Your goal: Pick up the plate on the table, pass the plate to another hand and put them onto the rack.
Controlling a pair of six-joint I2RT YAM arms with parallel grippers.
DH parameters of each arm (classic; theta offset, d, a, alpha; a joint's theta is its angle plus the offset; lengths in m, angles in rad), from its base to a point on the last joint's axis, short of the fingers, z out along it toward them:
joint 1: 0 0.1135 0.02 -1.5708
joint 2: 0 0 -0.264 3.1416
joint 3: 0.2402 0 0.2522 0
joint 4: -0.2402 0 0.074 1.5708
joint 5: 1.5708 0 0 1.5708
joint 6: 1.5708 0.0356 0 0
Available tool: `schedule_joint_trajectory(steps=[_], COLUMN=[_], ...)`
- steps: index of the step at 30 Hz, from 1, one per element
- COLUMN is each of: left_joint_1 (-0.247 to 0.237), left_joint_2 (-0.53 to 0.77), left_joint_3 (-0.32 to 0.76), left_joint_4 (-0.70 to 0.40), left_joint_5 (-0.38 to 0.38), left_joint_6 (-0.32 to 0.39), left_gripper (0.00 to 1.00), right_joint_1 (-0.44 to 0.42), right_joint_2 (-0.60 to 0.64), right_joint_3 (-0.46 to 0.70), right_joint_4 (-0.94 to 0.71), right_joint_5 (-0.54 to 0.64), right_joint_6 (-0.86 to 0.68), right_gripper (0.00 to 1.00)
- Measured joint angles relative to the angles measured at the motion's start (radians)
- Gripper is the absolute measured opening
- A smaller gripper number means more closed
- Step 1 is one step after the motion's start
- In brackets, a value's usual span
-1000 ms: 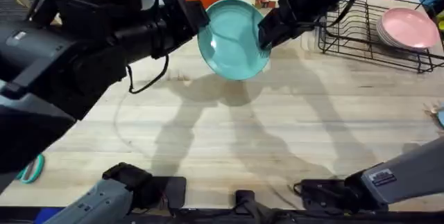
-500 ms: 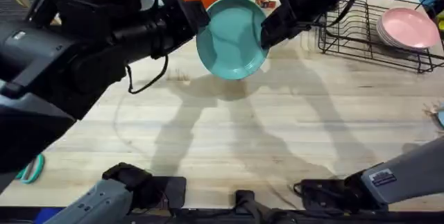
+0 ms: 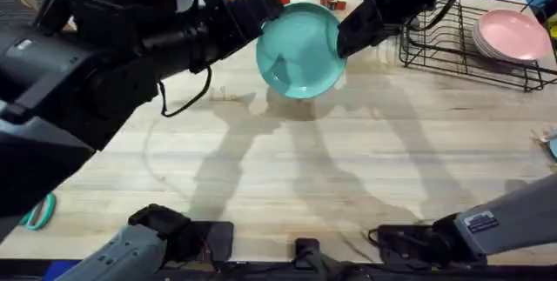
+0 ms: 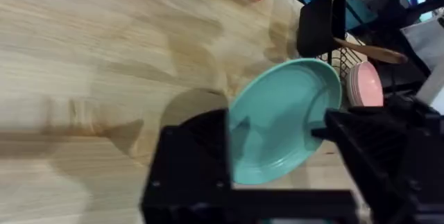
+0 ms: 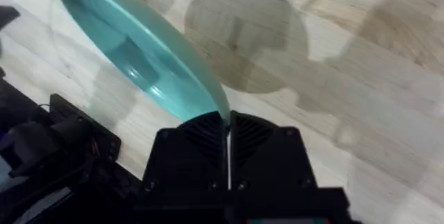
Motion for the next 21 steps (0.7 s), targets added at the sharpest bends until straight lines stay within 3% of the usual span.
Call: schedule_joint_trajectory(steps=[5, 12, 21], left_joint_1=[0.0, 0.0, 0.0], left_joint_2=[0.0, 0.0, -0.046], left_joint_3=[0.0, 0.0, 0.02], left_joint_4=[0.0, 0.0, -0.001], left_joint_5=[-0.013, -0.039, -0.132], left_joint_6=[0.055, 0.231, 0.441], left_gripper=[0.992, 0.995, 0.995], right_joint_1=[-0.008, -0.055, -0.202], right_joint_2=[-0.012, -0.026, -0.036], right_joint_3=[0.0, 0.0, 0.08], right_joint_4=[0.0, 0.0, -0.003], right_joint_5=[0.003, 0.003, 0.004], right_joint_6=[0.0, 0.0, 0.0], right_gripper=[0.029, 0.029, 0.029])
